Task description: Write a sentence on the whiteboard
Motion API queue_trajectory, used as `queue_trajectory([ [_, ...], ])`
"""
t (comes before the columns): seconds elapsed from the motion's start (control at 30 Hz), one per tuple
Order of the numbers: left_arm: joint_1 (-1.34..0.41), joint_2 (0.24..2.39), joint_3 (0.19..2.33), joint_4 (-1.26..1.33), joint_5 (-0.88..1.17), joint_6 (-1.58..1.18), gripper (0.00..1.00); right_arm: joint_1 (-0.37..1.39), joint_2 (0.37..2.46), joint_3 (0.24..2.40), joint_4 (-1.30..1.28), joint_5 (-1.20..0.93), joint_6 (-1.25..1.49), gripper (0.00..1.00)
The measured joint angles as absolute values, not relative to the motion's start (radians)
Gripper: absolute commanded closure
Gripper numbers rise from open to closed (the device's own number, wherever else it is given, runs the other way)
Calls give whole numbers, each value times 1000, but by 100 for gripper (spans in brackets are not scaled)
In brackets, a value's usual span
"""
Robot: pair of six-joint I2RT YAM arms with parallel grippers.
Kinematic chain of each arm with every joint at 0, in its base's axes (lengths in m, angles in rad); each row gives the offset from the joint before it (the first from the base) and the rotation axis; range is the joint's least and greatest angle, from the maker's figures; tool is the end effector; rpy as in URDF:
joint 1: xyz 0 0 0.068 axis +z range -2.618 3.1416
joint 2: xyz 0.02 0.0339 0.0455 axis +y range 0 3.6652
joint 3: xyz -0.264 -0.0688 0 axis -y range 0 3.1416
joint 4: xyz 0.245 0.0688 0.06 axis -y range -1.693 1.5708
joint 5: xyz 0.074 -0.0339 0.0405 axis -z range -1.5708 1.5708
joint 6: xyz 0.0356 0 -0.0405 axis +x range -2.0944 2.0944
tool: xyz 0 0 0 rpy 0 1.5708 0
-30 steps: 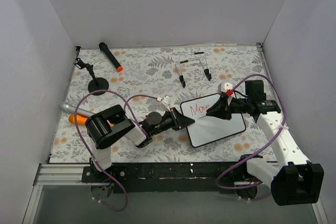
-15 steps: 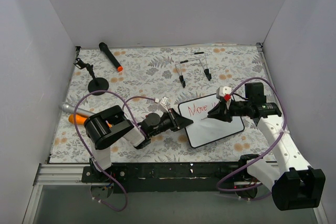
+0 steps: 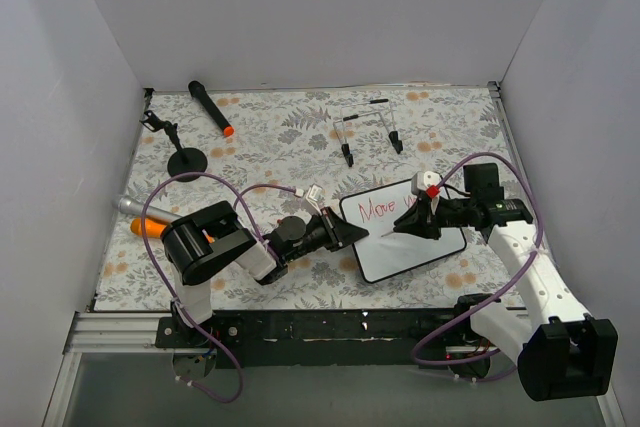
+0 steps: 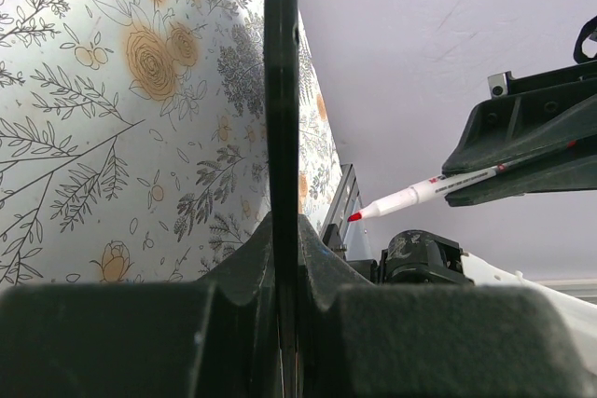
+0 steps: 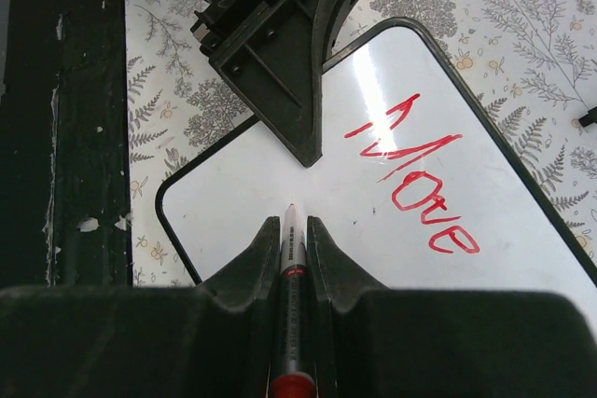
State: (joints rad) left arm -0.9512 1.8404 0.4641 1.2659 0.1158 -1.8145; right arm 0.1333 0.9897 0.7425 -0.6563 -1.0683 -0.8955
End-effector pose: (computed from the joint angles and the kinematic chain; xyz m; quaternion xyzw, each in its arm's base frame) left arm 0.1739 -0.2509 0.1271 -0.2761 0.6917 -0.6622 0.0821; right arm 0.1779 0.0553 0.2608 -0.5453 0.6260 0.3417 0.4406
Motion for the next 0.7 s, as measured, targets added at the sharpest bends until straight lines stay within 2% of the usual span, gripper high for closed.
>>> queue_trajectory([
  [0.7, -965, 1840, 464, 1277, 112, -1784, 100, 154, 1002, 722, -591, -1063, -854, 99],
])
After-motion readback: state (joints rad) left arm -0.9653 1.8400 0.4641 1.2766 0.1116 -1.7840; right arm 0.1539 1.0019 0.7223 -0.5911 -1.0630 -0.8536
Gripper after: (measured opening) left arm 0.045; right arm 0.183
